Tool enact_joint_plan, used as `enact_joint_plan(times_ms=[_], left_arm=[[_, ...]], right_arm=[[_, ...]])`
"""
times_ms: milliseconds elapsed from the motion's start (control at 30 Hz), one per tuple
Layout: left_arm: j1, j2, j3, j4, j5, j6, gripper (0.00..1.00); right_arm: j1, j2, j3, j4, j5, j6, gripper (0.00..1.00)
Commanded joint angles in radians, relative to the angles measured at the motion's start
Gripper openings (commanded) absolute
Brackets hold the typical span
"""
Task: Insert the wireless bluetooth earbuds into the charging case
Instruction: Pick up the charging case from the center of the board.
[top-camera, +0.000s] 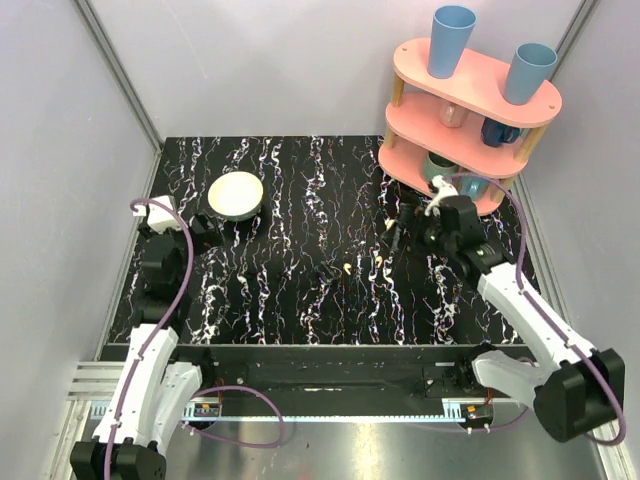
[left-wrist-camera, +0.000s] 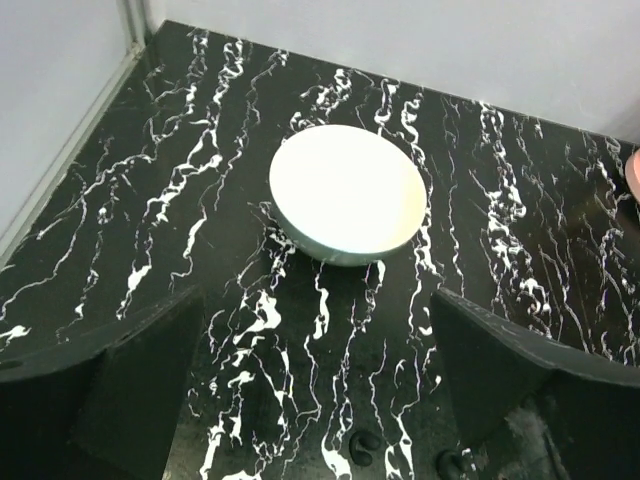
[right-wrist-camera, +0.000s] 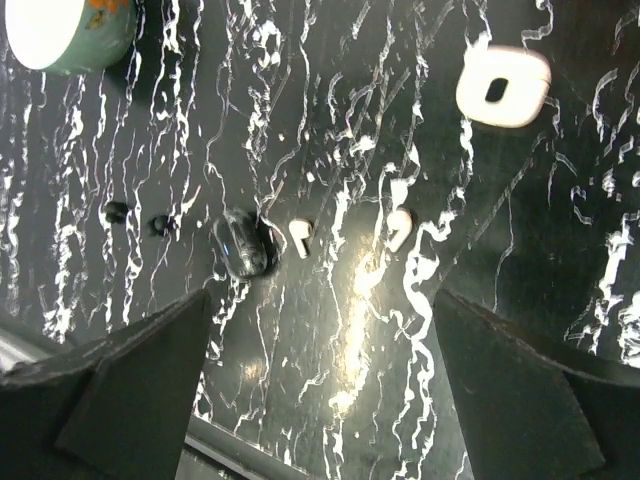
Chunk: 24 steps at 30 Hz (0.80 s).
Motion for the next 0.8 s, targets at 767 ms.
enact_joint_plan(times_ms=[767], left_arm=[[0.004,-0.007,0.305,-0.634,0.050,-0.090,0.99]], right_arm=[[0.260,0.032,0.081,0.010,0.021,-0.180,0.98]])
